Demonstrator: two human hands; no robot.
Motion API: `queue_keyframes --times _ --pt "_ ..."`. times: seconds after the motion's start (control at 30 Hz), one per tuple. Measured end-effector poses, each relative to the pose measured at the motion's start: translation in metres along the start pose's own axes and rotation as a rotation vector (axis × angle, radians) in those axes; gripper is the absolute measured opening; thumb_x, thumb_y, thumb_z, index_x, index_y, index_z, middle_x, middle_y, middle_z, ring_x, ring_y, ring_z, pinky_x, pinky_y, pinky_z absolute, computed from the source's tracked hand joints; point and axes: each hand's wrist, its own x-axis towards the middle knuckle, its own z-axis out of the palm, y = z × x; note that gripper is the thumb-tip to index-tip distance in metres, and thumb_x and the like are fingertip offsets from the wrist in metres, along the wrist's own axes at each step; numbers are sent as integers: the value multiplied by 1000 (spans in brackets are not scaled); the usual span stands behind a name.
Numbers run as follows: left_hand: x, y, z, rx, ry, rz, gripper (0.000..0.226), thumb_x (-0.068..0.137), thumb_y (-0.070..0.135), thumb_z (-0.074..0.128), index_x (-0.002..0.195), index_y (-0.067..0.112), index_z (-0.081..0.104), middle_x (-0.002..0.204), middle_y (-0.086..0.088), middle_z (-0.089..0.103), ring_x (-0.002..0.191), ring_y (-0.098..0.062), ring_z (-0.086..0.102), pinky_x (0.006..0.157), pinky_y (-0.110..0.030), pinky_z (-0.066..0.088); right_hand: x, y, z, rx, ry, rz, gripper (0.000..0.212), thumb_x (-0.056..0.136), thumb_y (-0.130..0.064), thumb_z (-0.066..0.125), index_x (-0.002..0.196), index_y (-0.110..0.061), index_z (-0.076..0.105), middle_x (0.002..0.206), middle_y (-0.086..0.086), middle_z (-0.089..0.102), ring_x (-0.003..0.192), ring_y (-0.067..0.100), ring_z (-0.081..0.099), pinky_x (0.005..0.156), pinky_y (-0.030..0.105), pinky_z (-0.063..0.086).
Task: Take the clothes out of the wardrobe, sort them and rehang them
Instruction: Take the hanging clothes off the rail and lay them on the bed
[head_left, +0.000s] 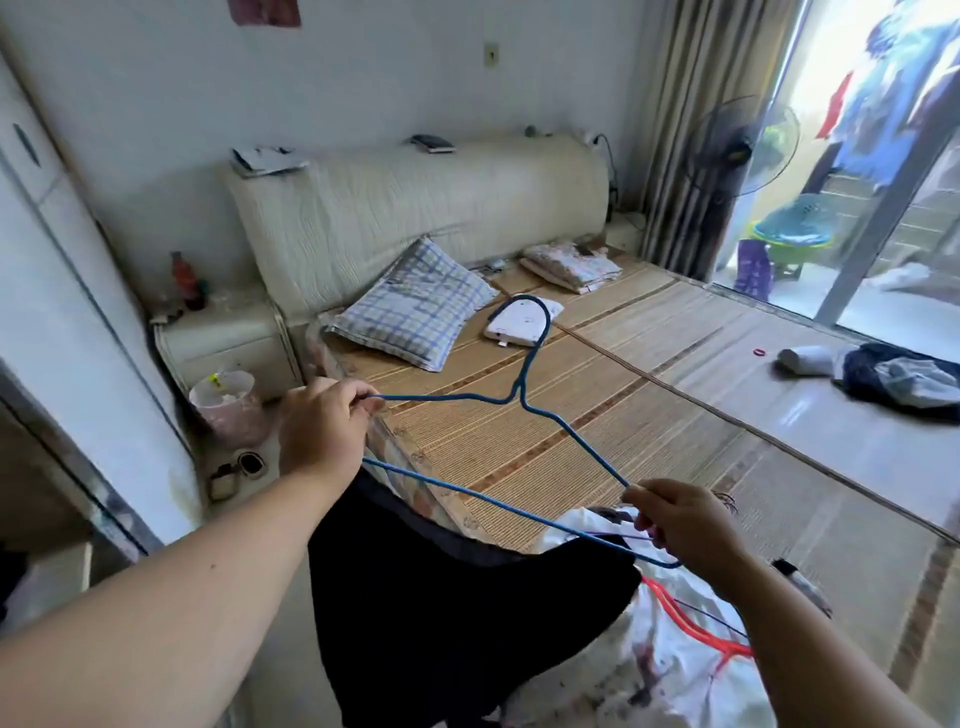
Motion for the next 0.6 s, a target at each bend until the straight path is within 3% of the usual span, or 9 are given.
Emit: queue_keyframes --times 0.2,0.4,0.5,0.6 --pt "-9 109 97 -126 -150 52 17 85 28 67 96 17 73 97 -14 64 100 -37 52 86 -41 42 -28 65 -105 99 205 137 20 88 -14 63 69 -15 68 46 -3 54 35 7 38 38 16 29" --pt "-1 202 194 -112 -281 114 19 87 37 63 99 25 71 105 -8 63 107 -34 46 88 -40 40 -9 130 -178 172 316 233 15 89 -10 61 79 -4 69 53 4 54 35 0 41 35 11 32" --pt "3 231 253 -68 -420 78 20 88 40 60 100 27 69 109 -8 59 109 -33 42 89 -37 38 20 176 -196 165 313 315 18 90 -10 60 74 -11 69 55 3 55 42 3 48 38 11 36" --pt "0 247 304 19 -578 31 18 91 44 55 97 32 66 111 -3 57 111 -30 41 89 -39 36 51 224 -200 109 268 394 21 92 -16 58 73 -16 68 58 1 56 51 11 48 49 21 39"
